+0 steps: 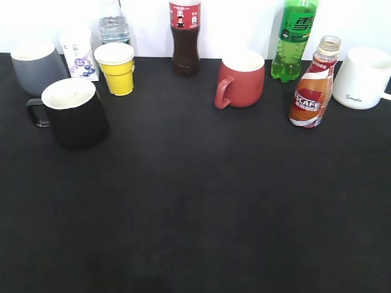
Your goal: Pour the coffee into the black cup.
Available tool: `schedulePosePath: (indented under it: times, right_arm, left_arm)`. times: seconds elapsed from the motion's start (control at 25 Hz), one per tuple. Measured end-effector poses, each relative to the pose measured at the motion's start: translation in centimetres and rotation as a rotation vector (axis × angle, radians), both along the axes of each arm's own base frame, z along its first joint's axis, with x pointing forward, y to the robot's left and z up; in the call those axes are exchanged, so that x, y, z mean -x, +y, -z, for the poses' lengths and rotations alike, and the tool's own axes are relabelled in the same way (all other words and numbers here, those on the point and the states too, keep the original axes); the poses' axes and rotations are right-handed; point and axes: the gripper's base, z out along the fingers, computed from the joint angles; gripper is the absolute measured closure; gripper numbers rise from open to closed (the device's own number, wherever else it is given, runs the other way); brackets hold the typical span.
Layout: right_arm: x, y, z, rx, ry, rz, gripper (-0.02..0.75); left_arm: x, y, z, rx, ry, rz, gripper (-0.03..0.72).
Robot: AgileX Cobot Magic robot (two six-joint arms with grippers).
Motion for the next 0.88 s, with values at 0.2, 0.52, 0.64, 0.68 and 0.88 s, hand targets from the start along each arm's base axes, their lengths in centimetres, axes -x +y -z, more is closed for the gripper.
schedulePosePath:
  times: [0.2, 0.52, 0.64, 0.68, 0.88]
  right_arm:
    - [0.0, 0.0, 0.0, 0.0, 0.0, 0.0, 0.159]
    - [0.0, 0.0, 0.0, 0.0, 0.0, 0.0, 0.159]
    - [0.0, 0.0, 0.0, 0.0, 0.0, 0.0, 0.159]
    - [0.0, 0.0, 0.0, 0.0, 0.0, 0.0, 0.159]
    - [0.0, 0.0, 0.0, 0.0, 0.0, 0.0, 0.159]
  left_arm:
    - [0.0, 0.0, 0.0, 0.0, 0.0, 0.0, 0.253]
    - [0.0, 0.0, -1.3, -0.005, -0.108, -0.002, 0.253]
    - [-2.9, 0.2, -4.2, -0.011, -0.295, -0.007, 0.253]
    - [-4.5, 0.3, -5.1, -0.014, -0.343, -0.01, 0.253]
    - [-13.3, 0.5, -5.0, -0.03, -0.389, 0.018, 0.253]
